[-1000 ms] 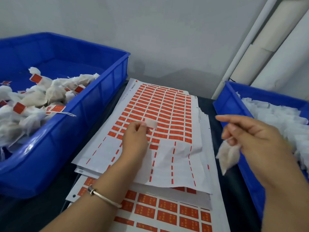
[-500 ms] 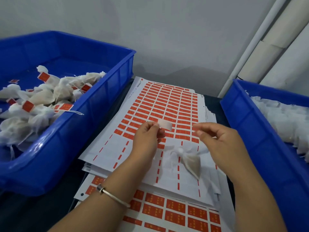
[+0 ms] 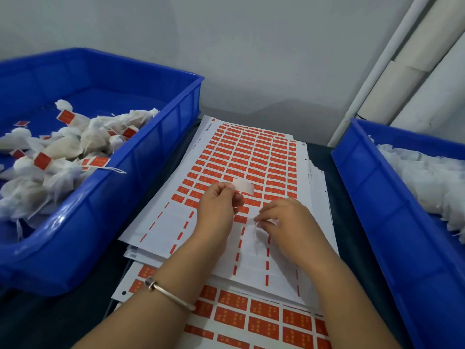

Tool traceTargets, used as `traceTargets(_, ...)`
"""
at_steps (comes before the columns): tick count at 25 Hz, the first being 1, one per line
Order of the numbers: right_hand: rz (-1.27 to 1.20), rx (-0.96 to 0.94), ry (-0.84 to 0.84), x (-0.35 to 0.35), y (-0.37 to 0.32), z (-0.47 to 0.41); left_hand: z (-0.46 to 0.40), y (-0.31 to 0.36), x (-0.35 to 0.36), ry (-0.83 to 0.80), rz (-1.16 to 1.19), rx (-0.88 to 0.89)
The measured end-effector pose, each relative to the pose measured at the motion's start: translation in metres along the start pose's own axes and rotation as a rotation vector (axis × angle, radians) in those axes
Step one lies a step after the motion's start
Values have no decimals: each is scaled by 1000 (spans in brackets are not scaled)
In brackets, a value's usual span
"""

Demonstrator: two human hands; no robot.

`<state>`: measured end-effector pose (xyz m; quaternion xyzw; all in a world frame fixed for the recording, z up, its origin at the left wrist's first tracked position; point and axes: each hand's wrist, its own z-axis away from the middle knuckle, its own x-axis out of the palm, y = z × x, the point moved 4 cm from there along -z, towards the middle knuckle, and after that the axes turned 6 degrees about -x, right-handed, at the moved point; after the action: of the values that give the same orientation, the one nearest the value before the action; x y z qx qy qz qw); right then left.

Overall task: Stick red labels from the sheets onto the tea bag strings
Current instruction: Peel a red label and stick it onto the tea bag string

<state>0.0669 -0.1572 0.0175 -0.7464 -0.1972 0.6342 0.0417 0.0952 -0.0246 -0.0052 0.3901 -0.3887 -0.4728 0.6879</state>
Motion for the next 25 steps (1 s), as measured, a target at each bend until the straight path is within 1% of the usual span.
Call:
traceTargets(4,-394,78,100,-17,0,6,3,0,6,-66,-46,32)
traceTargets(9,-665,24,239,-35,-5,18,17,-1,16,-271,-138,170)
traceTargets(11,-758,31,290,-38,-4,20,23,-1,20,-348,-165,202)
traceTargets(14,-811,55,375,-42,2,21,29,-5,26,-435,-211,181)
traceTargets(17,-827,92,433,-41,11,20,31,-10,30,-482,-216,153)
traceTargets(20,-830,124,430,-38,17,19,32,-13,31,-501,-240,165)
traceTargets(25,-863,161,406,-33,20,20,29,-14,29,-459,-236,150)
